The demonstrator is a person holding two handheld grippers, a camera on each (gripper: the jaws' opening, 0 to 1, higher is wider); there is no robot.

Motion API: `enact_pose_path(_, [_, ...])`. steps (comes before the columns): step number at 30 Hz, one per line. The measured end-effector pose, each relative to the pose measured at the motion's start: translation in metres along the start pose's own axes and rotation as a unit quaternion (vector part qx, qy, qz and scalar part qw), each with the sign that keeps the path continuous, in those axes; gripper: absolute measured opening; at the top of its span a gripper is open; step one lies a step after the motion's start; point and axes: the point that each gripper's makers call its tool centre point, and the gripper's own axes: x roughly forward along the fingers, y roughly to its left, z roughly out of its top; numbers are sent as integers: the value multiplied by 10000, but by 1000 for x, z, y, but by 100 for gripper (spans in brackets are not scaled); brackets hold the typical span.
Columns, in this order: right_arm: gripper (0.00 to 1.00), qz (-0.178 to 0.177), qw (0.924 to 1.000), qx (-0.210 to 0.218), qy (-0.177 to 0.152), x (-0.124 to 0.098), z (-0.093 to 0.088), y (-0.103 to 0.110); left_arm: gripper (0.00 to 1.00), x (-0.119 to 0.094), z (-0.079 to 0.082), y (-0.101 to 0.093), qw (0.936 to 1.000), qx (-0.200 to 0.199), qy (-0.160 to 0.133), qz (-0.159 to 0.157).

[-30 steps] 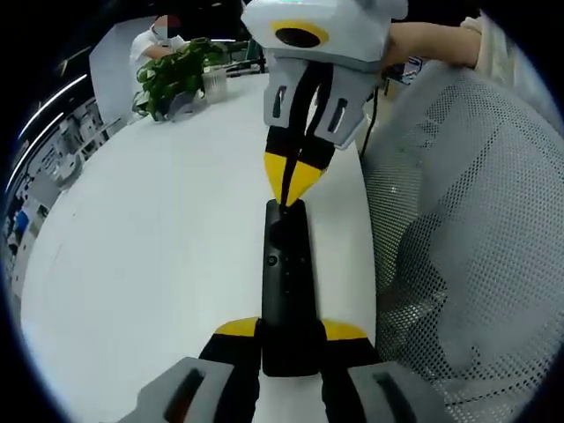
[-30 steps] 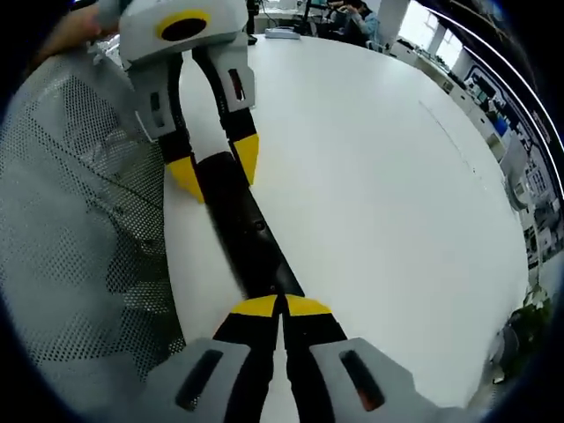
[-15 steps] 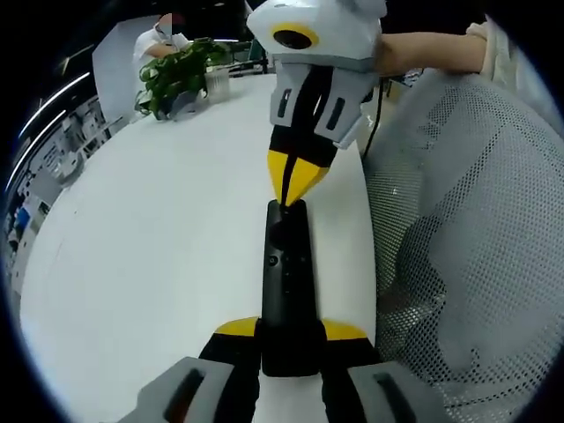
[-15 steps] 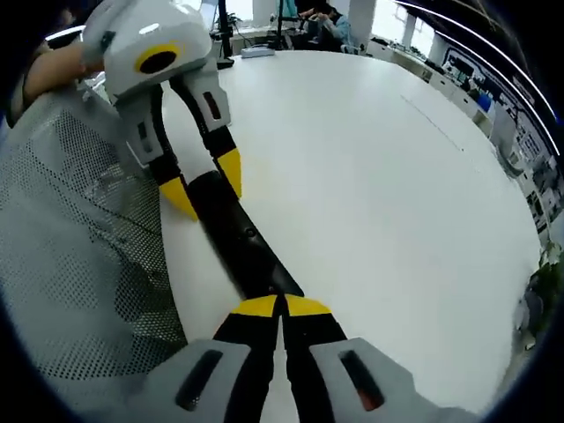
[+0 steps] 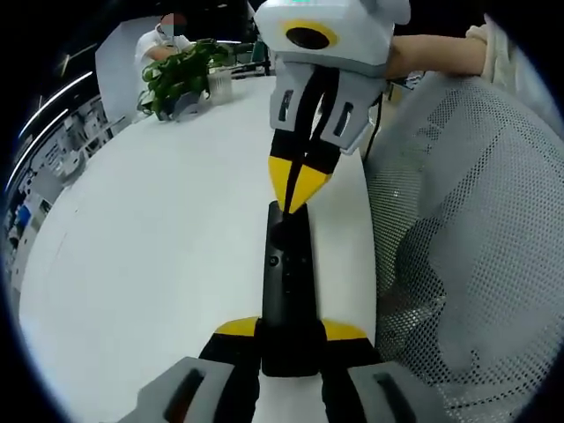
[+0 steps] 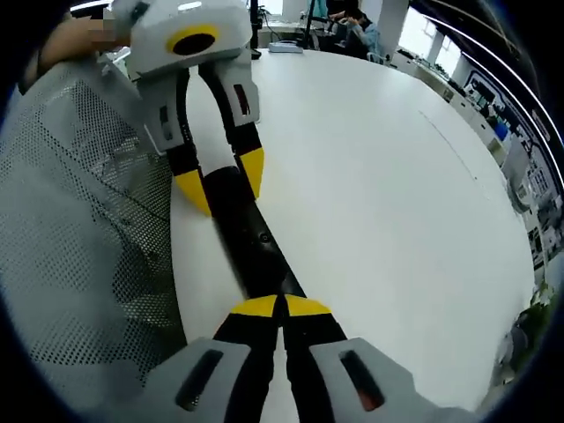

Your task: Press the specified remote control buttons in sequence, fully releasing each button before pressing the next.

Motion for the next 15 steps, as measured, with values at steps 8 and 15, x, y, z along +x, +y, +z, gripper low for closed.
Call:
enact_pose_path(8, [0, 198, 9994, 266, 47, -1, 0, -1, 25, 0, 0, 0, 10000, 13, 9, -8])
enact_pose_path(15, [0, 364, 9970, -346, 590, 1, 0, 1, 25, 0, 0, 1, 10000, 9, 20, -11])
